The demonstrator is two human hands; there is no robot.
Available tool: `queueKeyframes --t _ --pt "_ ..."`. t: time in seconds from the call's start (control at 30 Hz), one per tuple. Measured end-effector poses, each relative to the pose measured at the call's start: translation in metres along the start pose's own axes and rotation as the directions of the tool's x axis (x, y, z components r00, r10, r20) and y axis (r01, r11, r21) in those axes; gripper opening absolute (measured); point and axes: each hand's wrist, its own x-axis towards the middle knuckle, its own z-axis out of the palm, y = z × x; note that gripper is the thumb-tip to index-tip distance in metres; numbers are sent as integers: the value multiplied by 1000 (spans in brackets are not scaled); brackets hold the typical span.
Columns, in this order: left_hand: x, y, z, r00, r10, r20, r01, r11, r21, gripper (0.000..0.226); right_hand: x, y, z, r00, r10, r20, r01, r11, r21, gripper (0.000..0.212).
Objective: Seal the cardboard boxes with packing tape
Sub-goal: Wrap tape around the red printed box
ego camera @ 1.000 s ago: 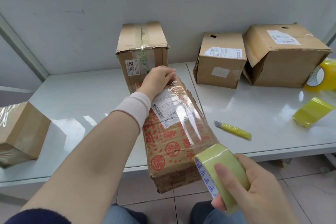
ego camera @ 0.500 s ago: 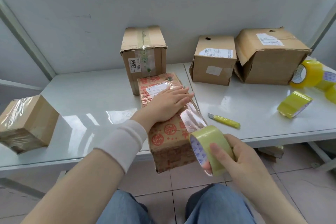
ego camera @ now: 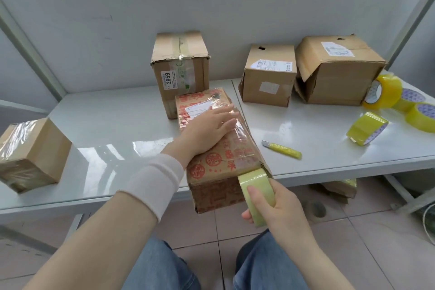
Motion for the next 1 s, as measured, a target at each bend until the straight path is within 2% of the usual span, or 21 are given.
queueKeyframes --t 0.03,0.1,0.13,0.17,0.23,0.3,0.4,0.57,0.67,0.77,0.83,0.9,0.97,1.0 --pt "-18 -1 1 993 13 -115 -19 998 -53 41 0 2 0 1000 -8 -1 8 1000 7 8" --pt "-68 -7 14 922 57 -382 -104 989 -104 46 0 4 -2 1000 -21 3 20 1000 21 6" --pt "-94 -13 27 887 53 -459 -127 983 -132 54 1 5 -3 999 -30 10 30 999 24 5" --pt "-116 -18 40 879 13 -477 -116 976 -186 63 2 6 -3 999 -41 17 41 999 24 5" --pt "-140 -22 62 903 -117 -414 -59 919 -389 76 3 6 -1 997 -60 45 59 998 12 4" --pt "-136 -21 70 885 -140 -444 -126 846 -518 69 4 3 0 994 -84 66 83 997 4 5" --pt "-118 -13 65 829 -192 -526 -155 823 -546 53 10 -10 -4 990 -134 38 135 991 -23 13" --pt "-109 11 19 785 -338 -519 -99 758 -645 39 22 -71 -14 969 -237 72 242 967 -80 18" --pt "-99 24 -29 798 -338 -499 -62 778 -626 27 35 -126 -26 970 -211 120 211 977 9 33" --pt "-83 30 -67 818 -408 -406 41 746 -665 20 55 -177 -35 965 -148 218 113 980 166 34" --pt "-68 27 -81 818 -467 -335 133 721 -680 25 73 -199 -34 950 -134 283 63 967 246 31" --pt "-51 21 -91 807 -505 -305 223 740 -634 44 89 -211 -29 942 -126 311 39 962 271 29" --pt "-33 16 -98 782 -519 -346 299 799 -523 63 106 -216 -25 942 -127 310 34 956 290 29" --pt "-25 15 -101 768 -515 -382 307 818 -486 65 113 -218 -23 945 -130 301 38 956 292 30"
